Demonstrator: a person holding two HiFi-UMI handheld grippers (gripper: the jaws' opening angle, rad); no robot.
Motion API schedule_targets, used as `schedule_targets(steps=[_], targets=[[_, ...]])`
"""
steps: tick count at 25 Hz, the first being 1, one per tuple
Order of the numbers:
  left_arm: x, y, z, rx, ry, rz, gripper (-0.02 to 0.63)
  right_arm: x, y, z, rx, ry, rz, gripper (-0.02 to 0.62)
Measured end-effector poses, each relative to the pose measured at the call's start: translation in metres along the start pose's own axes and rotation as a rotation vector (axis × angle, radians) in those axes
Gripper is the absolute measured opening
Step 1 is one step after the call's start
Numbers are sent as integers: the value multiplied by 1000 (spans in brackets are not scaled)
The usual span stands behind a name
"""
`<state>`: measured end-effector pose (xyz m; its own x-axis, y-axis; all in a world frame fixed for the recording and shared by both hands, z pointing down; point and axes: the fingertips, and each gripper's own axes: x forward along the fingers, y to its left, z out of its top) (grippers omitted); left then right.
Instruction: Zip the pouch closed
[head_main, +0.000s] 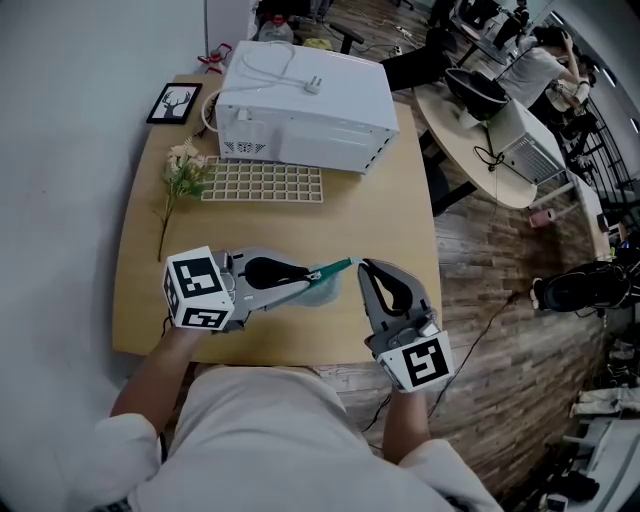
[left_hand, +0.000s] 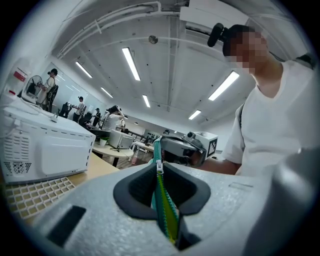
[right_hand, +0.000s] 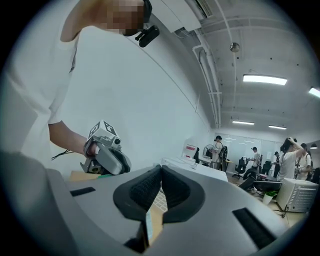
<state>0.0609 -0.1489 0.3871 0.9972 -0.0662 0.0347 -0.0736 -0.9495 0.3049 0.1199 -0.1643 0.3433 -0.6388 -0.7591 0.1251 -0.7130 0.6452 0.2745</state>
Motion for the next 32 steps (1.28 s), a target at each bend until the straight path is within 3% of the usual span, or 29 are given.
schedule_targets(steps=[15, 28, 32], targets=[[-14, 0, -4, 9, 36, 23, 43, -9, -14, -5, 48, 25, -75, 5], [-40, -4, -20, -11, 76, 48, 43, -2, 1, -17, 70, 84, -84, 5], [-52, -4, -29, -16, 95, 58, 43, -3, 1, -24, 105, 103, -122, 5]])
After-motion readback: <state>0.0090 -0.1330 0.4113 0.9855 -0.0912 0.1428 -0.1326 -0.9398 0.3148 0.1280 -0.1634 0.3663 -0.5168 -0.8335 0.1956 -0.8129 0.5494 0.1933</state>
